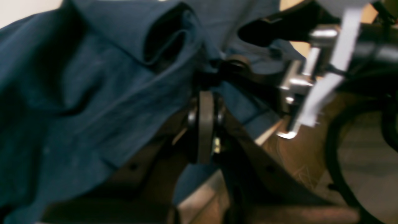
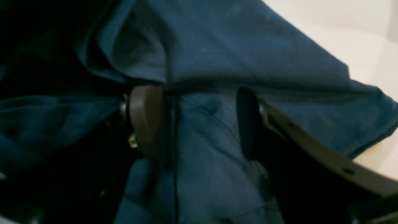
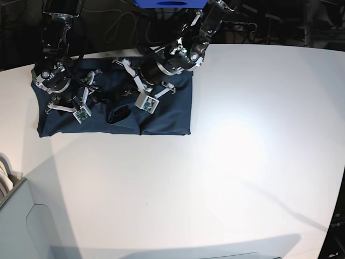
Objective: Fold the T-shirt properly
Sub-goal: 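Press the folded layer flat with the left gripper beside the right gripper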
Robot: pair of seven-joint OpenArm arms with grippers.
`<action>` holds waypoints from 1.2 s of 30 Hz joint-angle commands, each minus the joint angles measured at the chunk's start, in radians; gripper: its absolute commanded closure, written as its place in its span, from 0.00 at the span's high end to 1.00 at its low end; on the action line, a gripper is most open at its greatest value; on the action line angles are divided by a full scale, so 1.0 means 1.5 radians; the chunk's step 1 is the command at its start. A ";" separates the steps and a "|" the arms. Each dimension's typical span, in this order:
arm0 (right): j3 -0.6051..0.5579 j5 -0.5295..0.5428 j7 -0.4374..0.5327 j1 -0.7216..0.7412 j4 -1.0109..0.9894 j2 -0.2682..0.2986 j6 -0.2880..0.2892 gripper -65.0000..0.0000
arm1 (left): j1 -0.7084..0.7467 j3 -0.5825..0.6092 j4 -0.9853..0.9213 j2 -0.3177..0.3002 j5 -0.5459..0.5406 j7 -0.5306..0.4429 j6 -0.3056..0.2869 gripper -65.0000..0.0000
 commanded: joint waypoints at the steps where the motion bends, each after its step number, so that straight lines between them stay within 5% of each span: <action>1: 0.004 0.004 0.011 0.009 0.014 0.005 0.010 0.55 | -0.005 0.005 0.021 0.005 -0.005 -0.014 -0.004 0.00; 9: 0.004 0.004 0.012 0.009 0.014 0.007 0.010 0.55 | 0.002 -0.118 0.040 -0.023 -0.039 -0.007 -0.003 0.00; 18: 0.002 0.004 0.012 0.009 0.014 0.006 0.010 0.55 | -0.004 -0.167 0.009 -0.064 -0.192 -0.013 -0.004 0.55; 36: 0.001 0.004 0.012 0.009 0.011 0.005 0.010 0.55 | -0.038 -0.090 -0.068 -0.043 -0.198 -0.014 -0.010 0.55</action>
